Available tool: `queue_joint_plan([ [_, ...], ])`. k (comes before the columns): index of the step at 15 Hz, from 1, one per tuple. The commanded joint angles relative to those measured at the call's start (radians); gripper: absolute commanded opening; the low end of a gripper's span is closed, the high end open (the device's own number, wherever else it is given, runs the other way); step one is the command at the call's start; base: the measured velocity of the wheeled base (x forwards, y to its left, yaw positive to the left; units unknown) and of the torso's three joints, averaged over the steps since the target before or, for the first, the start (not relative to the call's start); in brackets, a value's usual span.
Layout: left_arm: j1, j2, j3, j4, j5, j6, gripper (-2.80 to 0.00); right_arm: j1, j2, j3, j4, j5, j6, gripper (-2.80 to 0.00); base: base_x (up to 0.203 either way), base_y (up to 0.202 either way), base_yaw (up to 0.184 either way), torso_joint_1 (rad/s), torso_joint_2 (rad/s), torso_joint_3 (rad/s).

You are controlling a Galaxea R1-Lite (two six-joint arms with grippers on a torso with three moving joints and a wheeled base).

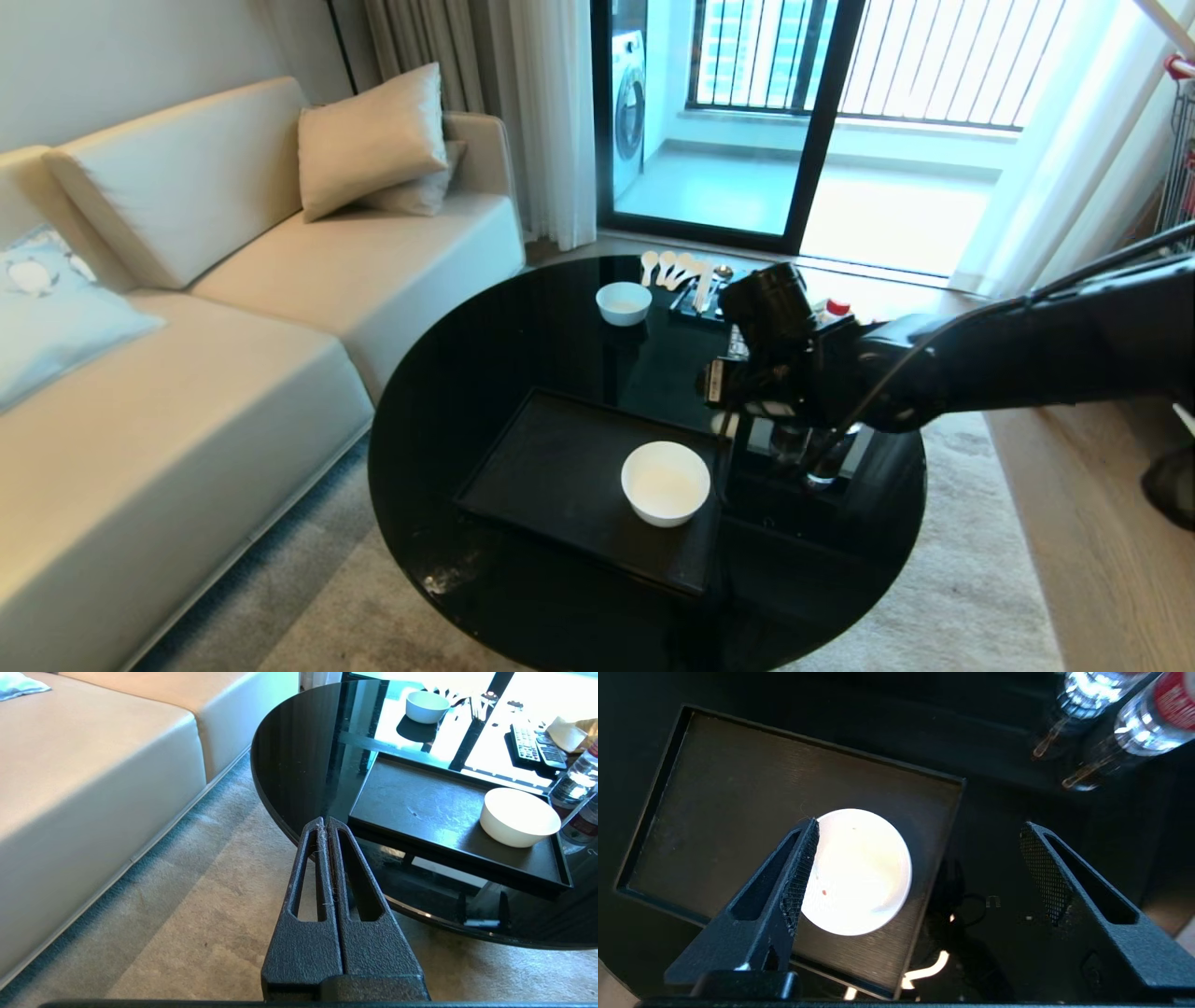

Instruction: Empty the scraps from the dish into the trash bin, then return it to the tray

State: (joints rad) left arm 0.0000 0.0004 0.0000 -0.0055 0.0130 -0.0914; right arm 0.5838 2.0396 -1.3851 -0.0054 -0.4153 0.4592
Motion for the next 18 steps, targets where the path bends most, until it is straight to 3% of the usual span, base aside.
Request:
queue_joint_plan([
  [1,0.0,0.0,0.0,-0.001,0.001,-0.001,-2.8,-0.003,-0.159,0.16,-0.1,-0.006,-0.106,0.0,0.0,0.0,0.0,0.0,0.0,0.0],
  [2,0.0,0.0,0.0,-0.001,0.001,-0.001,-2.8,-0.008,-0.204,0.239,-0.162,-0.006,-0.155,-2.8,0.0,0.0,0.0,0.0,0.0,0.0],
  [5,0.0,0.0,0.0,-0.001,0.001,-0.001,-2.8,-0.031,-0.359,0.441,-0.324,-0.003,-0.302,-2.8,0.0,0.0,0.0,0.0,0.0,0.0],
  [7,0.0,0.0,0.0,-0.001,0.001,-0.001,-2.8,-0.061,-0.445,0.535,-0.406,-0.001,-0.358,-2.8,0.0,0.0,0.0,0.0,0.0,0.0],
  [11,0.0,0.0,0.0,-0.001,0.001,-0.001,-2.8,-0.15,-0.635,0.743,-0.549,0.0,-0.413,-2.8,0.0,0.0,0.0,0.0,0.0,0.0],
  [15,0.0,0.0,0.0,-0.001,0.001,-0.001,-2.8,-0.326,-0.841,0.973,-0.73,0.0,-0.461,-2.8,0.0,0.0,0.0,0.0,0.0,0.0],
  [18,0.0,0.0,0.0,-0.001,0.001,-0.001,-2.8,-0.393,-1.05,1.133,-0.772,0.0,-0.515,-2.8,0.0,0.0,0.0,0.0,0.0,0.0],
])
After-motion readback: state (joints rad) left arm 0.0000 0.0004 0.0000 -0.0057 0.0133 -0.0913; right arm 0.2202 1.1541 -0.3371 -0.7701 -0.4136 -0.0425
